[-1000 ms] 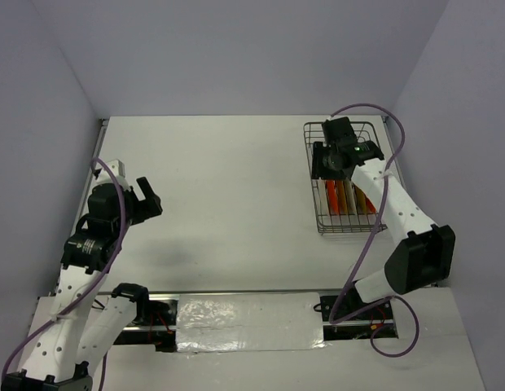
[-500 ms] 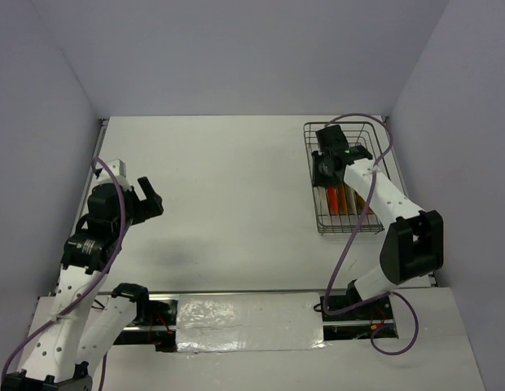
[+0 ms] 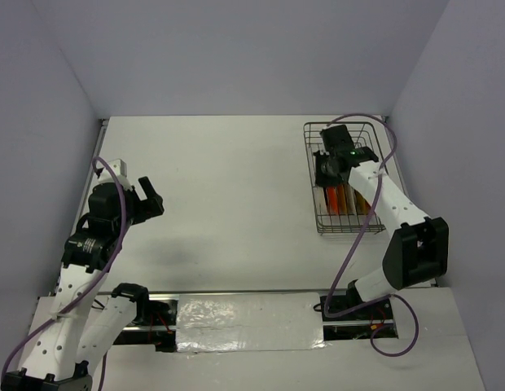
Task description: Unload the plates from the dish rack
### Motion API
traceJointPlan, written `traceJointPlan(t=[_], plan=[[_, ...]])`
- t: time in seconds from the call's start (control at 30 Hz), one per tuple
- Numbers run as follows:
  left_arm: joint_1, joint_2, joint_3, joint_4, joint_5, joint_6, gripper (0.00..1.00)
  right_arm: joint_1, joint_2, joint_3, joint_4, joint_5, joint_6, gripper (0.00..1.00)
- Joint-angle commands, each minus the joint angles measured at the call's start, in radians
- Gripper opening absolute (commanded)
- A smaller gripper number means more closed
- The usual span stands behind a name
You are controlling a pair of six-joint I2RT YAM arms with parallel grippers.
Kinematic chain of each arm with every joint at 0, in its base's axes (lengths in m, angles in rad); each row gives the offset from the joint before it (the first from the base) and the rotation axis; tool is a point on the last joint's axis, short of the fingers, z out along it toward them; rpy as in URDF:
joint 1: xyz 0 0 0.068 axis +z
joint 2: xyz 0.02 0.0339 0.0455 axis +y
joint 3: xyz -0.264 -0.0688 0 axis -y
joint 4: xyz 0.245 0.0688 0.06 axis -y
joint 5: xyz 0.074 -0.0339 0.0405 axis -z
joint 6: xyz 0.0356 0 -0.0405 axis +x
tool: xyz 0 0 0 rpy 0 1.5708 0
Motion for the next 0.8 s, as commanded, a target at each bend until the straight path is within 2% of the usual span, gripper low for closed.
traceJointPlan(t=[0.0,0.17,0.3,0.37,0.47,0.5,0.53,0.6,0.63,0.67,0.73,0.77], plan=[[-0.003,-0.001,-0.003,0.035,-0.004,0.005,1.00,-0.007,-0.062,0.094,-0.018,-0.020,-0.006,0.00],[-0.003,0.000,0.000,0.032,-0.014,-0.005,0.99,-0.007,-0.087,0.217,-0.101,-0.052,-0.008,0.00],[-0.003,0.035,0.043,0.008,-0.023,-0.020,1.00,0.010,-0.120,0.324,-0.151,-0.207,-0.011,0.00],[-0.003,0.084,0.133,-0.061,-0.029,-0.055,0.99,0.035,-0.127,0.375,-0.183,-0.230,-0.033,0.00],[-0.003,0.141,0.298,-0.138,0.038,-0.142,1.00,0.145,-0.108,0.473,-0.237,-0.211,-0.088,0.00],[-0.003,0.152,0.340,-0.149,0.061,-0.172,1.00,0.187,-0.098,0.526,-0.272,-0.183,-0.110,0.00],[-0.003,0.160,0.376,-0.152,0.094,-0.228,0.99,0.285,-0.085,0.550,-0.292,-0.102,-0.135,0.00],[-0.003,0.175,0.452,-0.131,0.224,-0.288,0.99,0.397,-0.047,0.585,-0.329,0.001,-0.210,0.00],[-0.003,0.178,0.463,-0.117,0.271,-0.358,0.99,0.512,-0.038,0.582,-0.334,0.142,-0.248,0.00],[-0.002,0.181,0.466,-0.082,0.357,-0.395,1.00,0.574,-0.027,0.579,-0.335,0.223,-0.300,0.00],[-0.003,0.180,0.454,-0.052,0.425,-0.489,0.99,0.724,-0.022,0.513,-0.285,0.419,-0.349,0.00],[-0.003,0.180,0.431,-0.036,0.475,-0.515,1.00,0.766,-0.027,0.467,-0.259,0.470,-0.392,0.00]])
